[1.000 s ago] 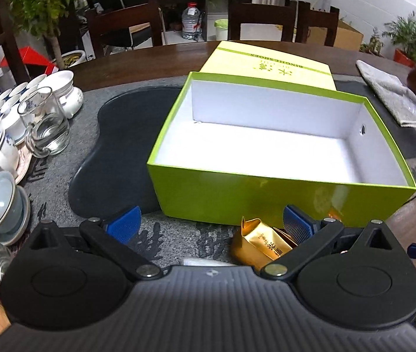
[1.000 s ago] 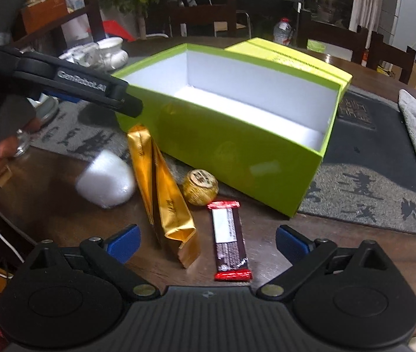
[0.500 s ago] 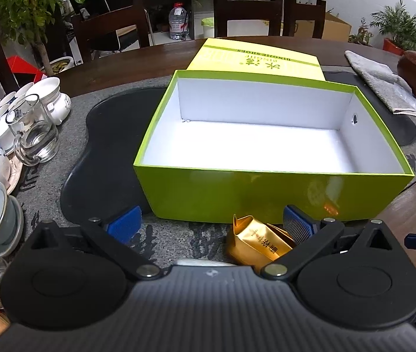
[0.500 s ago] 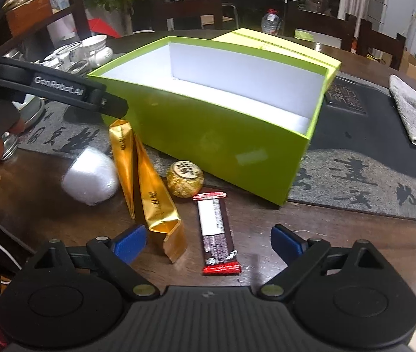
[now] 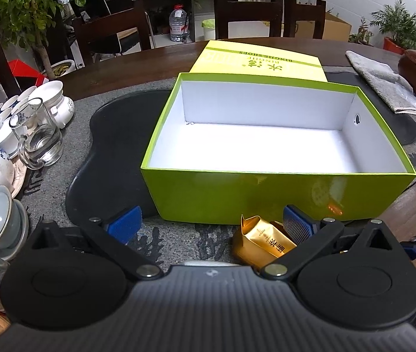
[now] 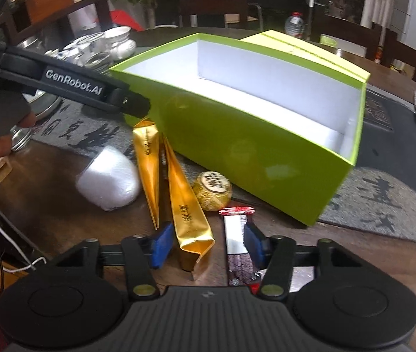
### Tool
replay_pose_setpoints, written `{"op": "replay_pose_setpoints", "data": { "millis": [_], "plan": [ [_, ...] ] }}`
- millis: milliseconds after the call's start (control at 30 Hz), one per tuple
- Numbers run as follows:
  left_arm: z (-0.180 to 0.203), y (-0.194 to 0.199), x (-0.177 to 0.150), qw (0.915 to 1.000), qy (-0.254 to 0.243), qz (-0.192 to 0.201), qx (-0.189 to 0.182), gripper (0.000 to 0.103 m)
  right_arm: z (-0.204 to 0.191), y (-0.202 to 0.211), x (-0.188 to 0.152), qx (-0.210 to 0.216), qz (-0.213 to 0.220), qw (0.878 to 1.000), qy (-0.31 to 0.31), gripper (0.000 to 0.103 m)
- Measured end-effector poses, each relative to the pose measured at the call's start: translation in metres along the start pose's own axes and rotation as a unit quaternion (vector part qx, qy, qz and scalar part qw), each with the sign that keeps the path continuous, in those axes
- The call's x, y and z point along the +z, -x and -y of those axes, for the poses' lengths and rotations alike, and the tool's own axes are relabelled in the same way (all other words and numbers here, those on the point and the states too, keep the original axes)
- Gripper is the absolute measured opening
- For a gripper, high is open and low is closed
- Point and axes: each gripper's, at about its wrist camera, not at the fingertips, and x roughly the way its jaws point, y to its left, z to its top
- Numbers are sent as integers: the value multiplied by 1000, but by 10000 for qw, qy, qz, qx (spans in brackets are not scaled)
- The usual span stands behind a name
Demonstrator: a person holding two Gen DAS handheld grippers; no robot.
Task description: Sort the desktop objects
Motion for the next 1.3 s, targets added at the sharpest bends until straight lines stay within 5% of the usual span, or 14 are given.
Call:
{"op": "replay_pose_setpoints", "data": {
  "millis": [233,767,1300],
  "plan": [
    [4,1,0,9999,-99,12,-68,102,-5,-9,1,140,-144,9996,184,29],
    [34,9,3,9946,-560,197,-847,102,10,4,-23,52,-40,9998,-189,28],
    [55,-25,9,9822,-616,-269,-1751,102,19,3,-30,103,19,9990,-442,29]
  ]
}}
